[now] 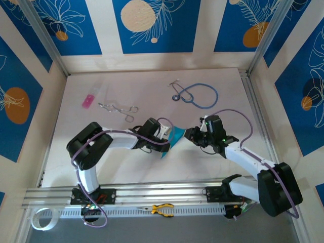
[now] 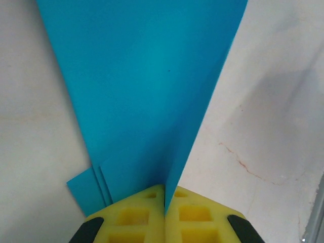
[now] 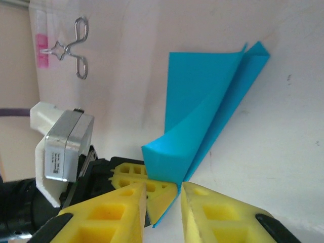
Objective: Fold a paper plane with a square sheet of paper (pick it up from the middle)
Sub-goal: Fold the wing for the fifth time at the center of the table.
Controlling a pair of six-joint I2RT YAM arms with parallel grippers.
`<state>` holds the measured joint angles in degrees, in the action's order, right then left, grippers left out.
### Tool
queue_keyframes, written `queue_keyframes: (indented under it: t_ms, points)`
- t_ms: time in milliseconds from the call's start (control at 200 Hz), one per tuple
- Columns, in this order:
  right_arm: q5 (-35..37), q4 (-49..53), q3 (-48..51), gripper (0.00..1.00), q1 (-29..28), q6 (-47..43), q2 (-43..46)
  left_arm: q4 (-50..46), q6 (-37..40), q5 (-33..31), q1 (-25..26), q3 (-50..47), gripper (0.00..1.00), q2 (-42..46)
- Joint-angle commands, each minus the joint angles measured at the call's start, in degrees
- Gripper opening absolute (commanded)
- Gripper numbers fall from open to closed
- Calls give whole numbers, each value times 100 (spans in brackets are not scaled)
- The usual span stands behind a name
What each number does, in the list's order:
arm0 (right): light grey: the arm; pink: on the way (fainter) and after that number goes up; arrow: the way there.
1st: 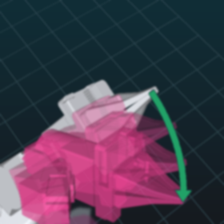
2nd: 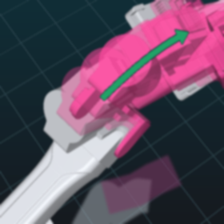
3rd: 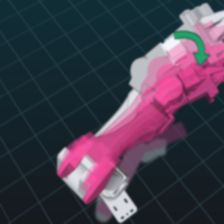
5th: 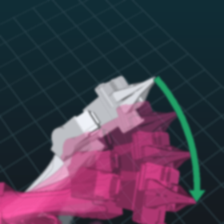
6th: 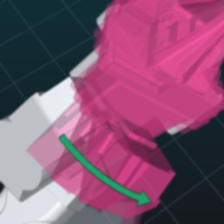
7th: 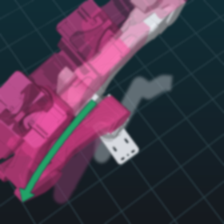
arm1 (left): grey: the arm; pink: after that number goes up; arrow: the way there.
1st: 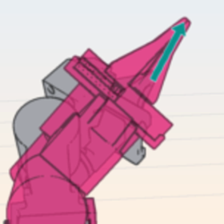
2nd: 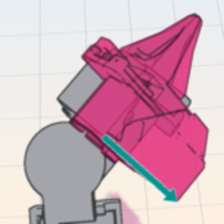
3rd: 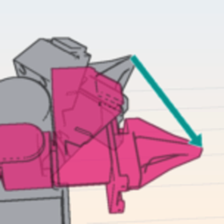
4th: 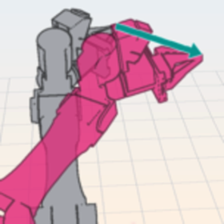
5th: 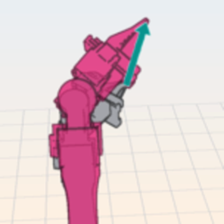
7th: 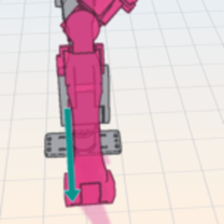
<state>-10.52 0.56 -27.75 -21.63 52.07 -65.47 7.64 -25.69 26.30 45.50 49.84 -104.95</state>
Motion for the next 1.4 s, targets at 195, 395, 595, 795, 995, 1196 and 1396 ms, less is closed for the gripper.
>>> queue_keyframes:
  t_ms: [195,395,595,795,995,1196,1396]
  points:
    - [-836,-676,-125,22,-207,-75,-858,-156,22,330,-24,87,11,-157]
    - [-1000,-898,-402,16,-494,-55,-1402,-135,32,331,-28,52,12,-138]
    - [-654,-1136,-531,13,-667,188,-1822,-82,21,388,-20,34,11,-153]
    - [-368,-1252,-637,12,-651,344,-2139,-82,85,470,-18,8,12,-114]
    - [-288,-1216,-647,11,-583,374,-2317,-28,98,512,-20,-25,16,58]
    - [-256,-1204,-588,10,-573,360,-2375,119,11,631,-32,-50,20,169]
    - [-229,-1194,-535,10,-579,354,-2382,491,-214,725,-56,-199,24,165]
